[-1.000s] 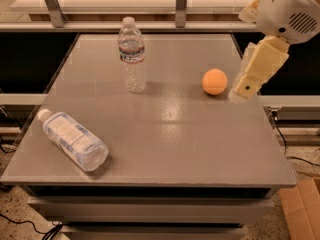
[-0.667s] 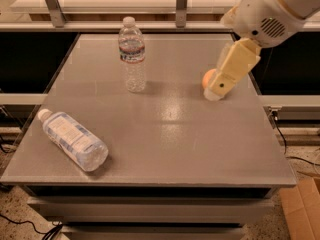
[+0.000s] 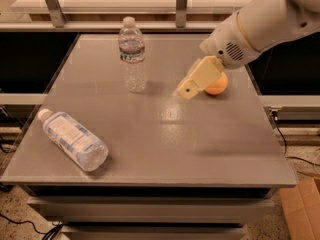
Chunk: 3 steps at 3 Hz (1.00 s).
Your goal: Knock water bottle over
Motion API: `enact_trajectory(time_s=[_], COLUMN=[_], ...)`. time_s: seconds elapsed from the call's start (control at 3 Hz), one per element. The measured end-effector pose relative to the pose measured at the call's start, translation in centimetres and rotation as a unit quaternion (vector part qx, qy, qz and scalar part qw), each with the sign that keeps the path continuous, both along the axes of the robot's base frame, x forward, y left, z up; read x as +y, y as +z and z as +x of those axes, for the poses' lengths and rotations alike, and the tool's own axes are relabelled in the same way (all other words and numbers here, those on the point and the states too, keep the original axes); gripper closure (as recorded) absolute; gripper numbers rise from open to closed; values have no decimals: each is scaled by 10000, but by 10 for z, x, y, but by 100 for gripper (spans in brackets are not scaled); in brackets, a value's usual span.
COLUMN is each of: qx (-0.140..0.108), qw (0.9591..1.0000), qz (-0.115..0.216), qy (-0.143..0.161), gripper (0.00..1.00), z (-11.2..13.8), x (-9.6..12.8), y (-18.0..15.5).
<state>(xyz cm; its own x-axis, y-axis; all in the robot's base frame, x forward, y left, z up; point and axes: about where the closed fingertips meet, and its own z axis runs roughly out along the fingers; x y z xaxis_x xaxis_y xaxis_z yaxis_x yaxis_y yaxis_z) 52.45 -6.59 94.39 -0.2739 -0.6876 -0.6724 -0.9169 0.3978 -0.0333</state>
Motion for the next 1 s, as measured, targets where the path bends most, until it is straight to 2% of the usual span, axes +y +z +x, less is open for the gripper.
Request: enact_trajectory(time_s=[0.33, 0.67, 1.0], qx=[52, 52, 51], qw=[9985, 9985, 9976], qz=[553, 553, 685], qy=[18, 18, 40], gripper=[0, 0, 0], z=[28, 27, 28], x=[25, 25, 26], y=[-11, -11, -11])
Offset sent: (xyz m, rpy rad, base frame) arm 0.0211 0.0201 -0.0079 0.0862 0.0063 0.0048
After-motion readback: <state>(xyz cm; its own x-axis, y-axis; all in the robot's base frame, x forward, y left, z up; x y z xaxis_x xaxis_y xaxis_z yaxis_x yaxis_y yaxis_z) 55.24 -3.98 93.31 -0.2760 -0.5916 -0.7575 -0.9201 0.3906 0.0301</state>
